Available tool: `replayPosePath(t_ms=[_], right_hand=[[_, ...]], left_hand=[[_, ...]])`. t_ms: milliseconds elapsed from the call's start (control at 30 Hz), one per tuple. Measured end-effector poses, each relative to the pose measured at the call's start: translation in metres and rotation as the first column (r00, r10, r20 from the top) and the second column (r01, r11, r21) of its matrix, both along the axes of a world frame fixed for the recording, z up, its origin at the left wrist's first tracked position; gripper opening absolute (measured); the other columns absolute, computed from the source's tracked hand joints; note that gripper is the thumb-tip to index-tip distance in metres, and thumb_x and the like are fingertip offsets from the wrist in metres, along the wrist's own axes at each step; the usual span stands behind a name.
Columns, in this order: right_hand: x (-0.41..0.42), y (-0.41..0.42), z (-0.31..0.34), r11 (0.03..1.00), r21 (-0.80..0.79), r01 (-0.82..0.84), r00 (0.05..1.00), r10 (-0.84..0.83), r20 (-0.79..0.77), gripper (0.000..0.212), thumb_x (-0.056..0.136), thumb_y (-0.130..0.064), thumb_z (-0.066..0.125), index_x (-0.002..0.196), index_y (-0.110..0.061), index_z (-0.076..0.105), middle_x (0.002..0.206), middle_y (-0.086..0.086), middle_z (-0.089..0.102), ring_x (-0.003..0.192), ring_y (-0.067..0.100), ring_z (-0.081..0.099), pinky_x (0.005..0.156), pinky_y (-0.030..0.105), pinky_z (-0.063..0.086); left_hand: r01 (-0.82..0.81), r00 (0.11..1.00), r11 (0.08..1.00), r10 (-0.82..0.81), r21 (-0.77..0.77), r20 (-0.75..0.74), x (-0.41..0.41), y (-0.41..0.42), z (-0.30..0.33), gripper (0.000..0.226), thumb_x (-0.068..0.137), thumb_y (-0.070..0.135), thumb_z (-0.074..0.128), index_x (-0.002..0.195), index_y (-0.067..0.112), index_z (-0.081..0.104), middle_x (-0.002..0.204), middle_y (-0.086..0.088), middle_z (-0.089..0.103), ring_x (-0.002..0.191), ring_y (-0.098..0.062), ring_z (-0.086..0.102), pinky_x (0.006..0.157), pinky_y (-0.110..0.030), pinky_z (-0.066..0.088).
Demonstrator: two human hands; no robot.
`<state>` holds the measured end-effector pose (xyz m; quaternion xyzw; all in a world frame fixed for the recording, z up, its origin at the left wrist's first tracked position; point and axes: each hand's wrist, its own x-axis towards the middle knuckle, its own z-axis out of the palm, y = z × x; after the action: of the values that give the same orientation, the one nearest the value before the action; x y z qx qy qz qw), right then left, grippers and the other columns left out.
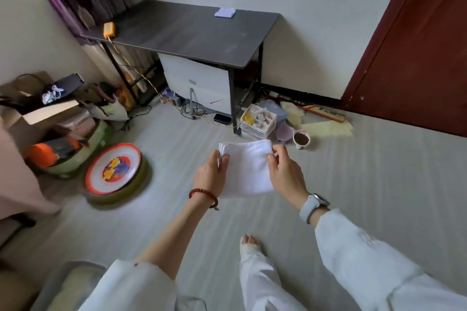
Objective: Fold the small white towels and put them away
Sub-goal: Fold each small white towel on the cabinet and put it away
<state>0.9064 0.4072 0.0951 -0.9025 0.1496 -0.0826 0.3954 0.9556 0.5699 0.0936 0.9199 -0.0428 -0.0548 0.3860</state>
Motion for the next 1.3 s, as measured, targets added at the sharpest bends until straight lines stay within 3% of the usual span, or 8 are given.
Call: replayPosePath(t_ms=[100,233,600,700,867,1033,1200,1300], right_hand=[[0.102,-0.008,0.001,0.999,0.049,-0.019,1.000,0.019,-0.009,0.018,0.097,-0.024,0.036,0.108,-0.012,0.044,0.094,0.012,0.063,0.086,0.037,0.057,0.065,0.034,0.037],[0.226,-0.013,0.018,0.995,0.095,-0.014,1.000,0.014,0.001,0.017,0.096,-0.021,0.038,0.107,-0.011,0.045,0.091,0.010,0.061,0.089,0.035,0.056,0.069,0.036,0.039],[0.548,0.016,0.018,0.950,0.308,-0.053,0.998,0.045,0.036,0.009,0.093,-0.019,0.049,0.098,-0.011,0.048,0.086,-0.003,0.052,0.083,0.017,0.048,0.069,0.028,0.037],[0.640,0.025,0.015,0.881,0.472,0.033,0.997,0.002,-0.075,0.014,0.091,-0.018,0.053,0.100,-0.009,0.053,0.082,-0.004,0.054,0.079,0.015,0.051,0.061,0.020,0.040],[0.764,0.020,0.016,0.710,0.684,0.164,0.974,-0.008,-0.225,0.016,0.090,-0.011,0.053,0.092,0.001,0.064,0.090,0.012,0.063,0.079,0.022,0.056,0.078,0.035,0.048],[0.847,-0.026,0.009,0.575,0.752,0.322,0.944,-0.135,-0.301,0.015,0.089,-0.013,0.057,0.095,-0.001,0.063,0.095,0.010,0.068,0.086,0.024,0.063,0.087,0.038,0.049],[0.936,-0.092,-0.008,0.672,0.636,0.380,0.925,-0.272,-0.266,0.012,0.091,-0.016,0.055,0.093,-0.005,0.060,0.092,0.006,0.064,0.080,0.018,0.062,0.070,0.026,0.052],[1.003,-0.138,-0.020,0.746,0.526,0.409,0.913,-0.341,-0.226,0.007,0.092,-0.020,0.052,0.092,-0.014,0.057,0.095,0.007,0.062,0.087,0.022,0.060,0.078,0.035,0.052]], left_hand=[[-0.071,0.987,0.987,0.049,-0.146,-0.150,0.103,-0.009,0.000,0.019,0.096,0.029,0.042,0.086,0.014,0.046,0.064,0.000,0.048,0.068,-0.024,0.046,0.052,-0.025,0.035],[-0.065,0.982,0.973,0.022,-0.222,-0.188,0.221,-0.016,0.015,0.014,0.093,0.027,0.047,0.093,0.014,0.050,0.080,-0.009,0.059,0.075,-0.029,0.058,0.071,-0.042,0.052],[-0.082,0.997,0.981,0.079,-0.176,-0.023,0.535,0.022,0.013,0.010,0.092,0.019,0.049,0.091,0.012,0.056,0.073,-0.004,0.048,0.069,-0.019,0.044,0.063,-0.028,0.037],[-0.034,0.999,0.972,0.025,-0.234,-0.038,0.631,0.037,0.011,0.010,0.090,0.020,0.051,0.092,0.014,0.059,0.067,0.002,0.047,0.065,-0.014,0.043,0.058,-0.018,0.036],[0.026,0.991,0.949,-0.065,-0.316,-0.115,0.775,0.039,0.021,0.014,0.090,0.014,0.051,0.098,0.012,0.063,0.069,0.006,0.053,0.064,-0.006,0.049,0.056,-0.008,0.040],[0.024,0.932,0.894,-0.182,-0.448,-0.314,0.882,-0.015,0.014,0.019,0.092,0.009,0.049,0.093,0.018,0.065,0.075,0.002,0.060,0.073,-0.015,0.057,0.074,-0.032,0.051],[0.076,0.910,0.917,-0.225,-0.392,-0.348,0.982,-0.085,-0.010,0.010,0.089,0.014,0.055,0.093,0.018,0.063,0.091,-0.001,0.066,0.087,-0.018,0.062,0.087,-0.039,0.052],[0.080,0.924,0.948,-0.187,-0.308,-0.334,1.054,-0.139,-0.024,0.013,0.084,0.021,0.062,0.096,0.014,0.063,0.099,-0.005,0.068,0.088,-0.019,0.062,0.086,-0.036,0.051]])
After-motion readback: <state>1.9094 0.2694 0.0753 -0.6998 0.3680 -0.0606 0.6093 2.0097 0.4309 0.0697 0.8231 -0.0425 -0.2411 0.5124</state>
